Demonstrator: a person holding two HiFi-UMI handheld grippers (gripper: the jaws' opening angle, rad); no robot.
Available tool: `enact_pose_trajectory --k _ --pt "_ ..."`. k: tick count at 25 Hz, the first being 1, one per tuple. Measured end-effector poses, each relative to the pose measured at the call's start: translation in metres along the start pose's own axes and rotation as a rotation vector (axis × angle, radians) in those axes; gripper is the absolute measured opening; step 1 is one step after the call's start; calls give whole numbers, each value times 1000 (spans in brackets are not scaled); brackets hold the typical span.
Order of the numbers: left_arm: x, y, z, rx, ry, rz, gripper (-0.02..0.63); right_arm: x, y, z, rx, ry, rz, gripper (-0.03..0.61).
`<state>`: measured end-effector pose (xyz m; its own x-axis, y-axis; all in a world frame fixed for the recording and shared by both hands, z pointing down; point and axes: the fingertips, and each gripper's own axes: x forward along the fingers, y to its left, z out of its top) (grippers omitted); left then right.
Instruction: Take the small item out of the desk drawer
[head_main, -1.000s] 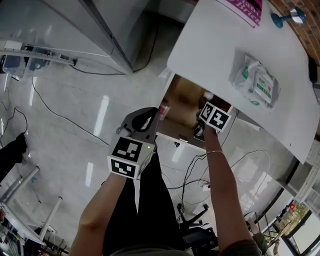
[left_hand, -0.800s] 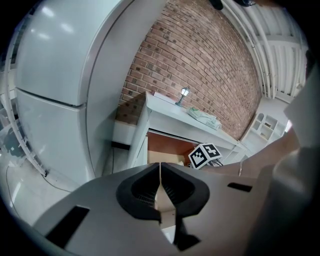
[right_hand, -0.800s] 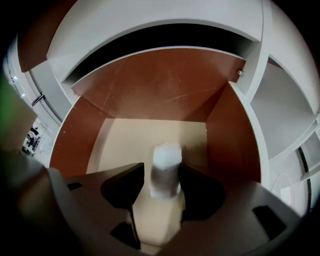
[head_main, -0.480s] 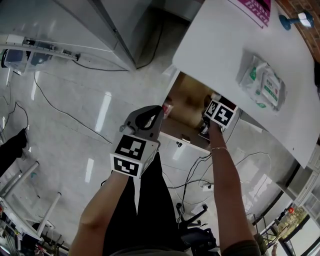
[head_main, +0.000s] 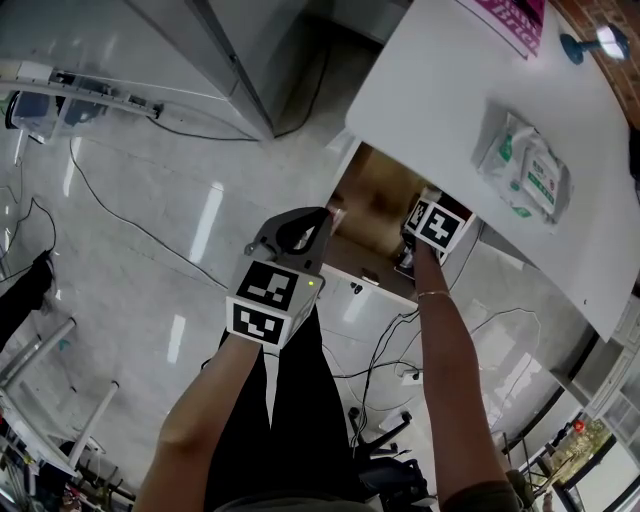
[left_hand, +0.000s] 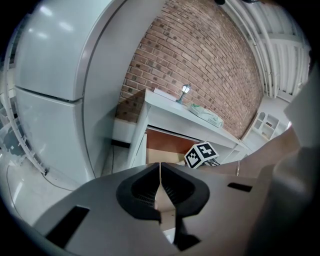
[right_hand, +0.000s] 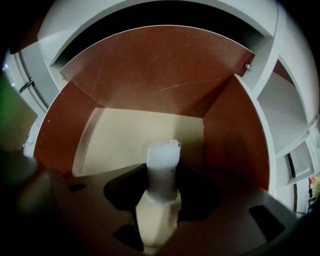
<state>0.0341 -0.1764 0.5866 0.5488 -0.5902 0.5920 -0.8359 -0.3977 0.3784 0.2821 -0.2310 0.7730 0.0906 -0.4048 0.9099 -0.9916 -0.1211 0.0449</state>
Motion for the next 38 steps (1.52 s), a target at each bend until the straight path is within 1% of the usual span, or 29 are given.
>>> enact_pose_trajectory --k 3,6,9,13,17,22,30,35,38 --pt "-2 -2 0 15 5 1 28 -6 8 -2 5 -11 23 181" --pt "-3 -1 0 25 7 3 28 -14 22 -3 -24 -31 60 181" --pt "-6 0 1 18 6 5 28 -25 39 -6 -50 -43 102 181" --pt "-9 1 3 13 2 8 28 -45 58 -12 -51 -53 160 180" --pt "-15 2 5 -5 6 4 28 -70 74 -14 -92 -85 208 181" --pt "-23 4 10 -12 2 10 28 -107 90 -11 -46 -132 265 181" --pt "-30 3 16 25 4 -8 28 -155 104 -6 -11 -188 305 181" --pt "-36 0 25 32 -1 -15 28 -180 106 -5 25 -201 327 181" --pt "-40 -1 29 53 -2 -18 28 -195 108 -2 42 -215 340 181"
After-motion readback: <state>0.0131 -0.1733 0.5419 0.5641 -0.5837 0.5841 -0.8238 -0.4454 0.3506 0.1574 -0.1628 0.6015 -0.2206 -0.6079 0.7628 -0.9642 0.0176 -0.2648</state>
